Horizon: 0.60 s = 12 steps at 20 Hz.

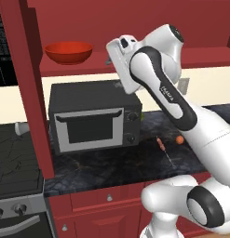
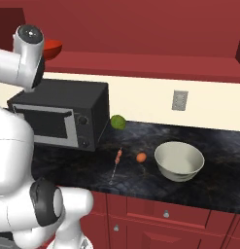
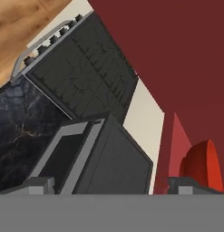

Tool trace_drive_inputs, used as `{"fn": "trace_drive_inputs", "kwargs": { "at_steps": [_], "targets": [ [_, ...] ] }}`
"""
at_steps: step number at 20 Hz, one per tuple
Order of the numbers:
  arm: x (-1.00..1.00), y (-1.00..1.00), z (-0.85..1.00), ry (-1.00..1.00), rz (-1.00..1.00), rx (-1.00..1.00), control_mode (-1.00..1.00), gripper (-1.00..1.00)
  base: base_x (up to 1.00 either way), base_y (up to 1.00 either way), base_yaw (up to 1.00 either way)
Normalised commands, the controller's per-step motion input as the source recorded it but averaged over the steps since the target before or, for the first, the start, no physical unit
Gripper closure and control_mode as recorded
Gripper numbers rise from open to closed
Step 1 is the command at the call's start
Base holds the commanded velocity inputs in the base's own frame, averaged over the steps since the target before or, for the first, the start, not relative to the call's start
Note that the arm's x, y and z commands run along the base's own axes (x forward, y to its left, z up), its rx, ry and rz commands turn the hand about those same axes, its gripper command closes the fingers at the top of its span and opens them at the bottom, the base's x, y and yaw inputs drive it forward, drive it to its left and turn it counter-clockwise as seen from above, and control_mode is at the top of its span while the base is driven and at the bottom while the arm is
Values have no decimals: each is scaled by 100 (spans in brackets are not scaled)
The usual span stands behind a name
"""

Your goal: Pick both bowls and place them on the counter. Then place the kebab skewer in one bowl and place the egg in the other bowl.

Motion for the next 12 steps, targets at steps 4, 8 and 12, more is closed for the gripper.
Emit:
{"fn": "trace_drive_inputs", "kwargs": {
  "at_steps": [4, 8, 12],
  "targets": [
    [42, 19, 11, -1, -3, 0, -100, -100, 0, 0, 0],
    [45, 2, 0, 0, -9, 0, -100, -100, 0, 0, 0],
    [42, 6, 0, 0, -14, 0, -100, -100, 0, 0, 0]
  ]
}}
